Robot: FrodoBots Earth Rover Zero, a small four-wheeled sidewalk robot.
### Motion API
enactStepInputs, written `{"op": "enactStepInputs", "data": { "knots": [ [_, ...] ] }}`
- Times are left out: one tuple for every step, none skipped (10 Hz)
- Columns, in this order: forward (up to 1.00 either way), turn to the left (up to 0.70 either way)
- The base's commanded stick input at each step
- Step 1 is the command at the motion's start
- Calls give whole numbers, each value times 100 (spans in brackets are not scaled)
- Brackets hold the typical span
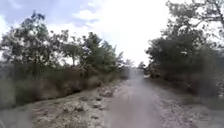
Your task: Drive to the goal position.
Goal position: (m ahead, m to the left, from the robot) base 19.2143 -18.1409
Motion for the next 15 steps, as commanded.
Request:
{"op": "enactStepInputs", "data": {
  "knots": [
    [69, 1],
    [69, 1],
    [69, 1],
    [69, 1],
    [69, 1],
    [69, 1],
    [69, 1],
    [69, 1],
    [69, 1],
    [69, 1],
    [69, 1],
    [69, 1],
    [69, 1],
    [69, 1],
    [69, 1]
  ]
}}
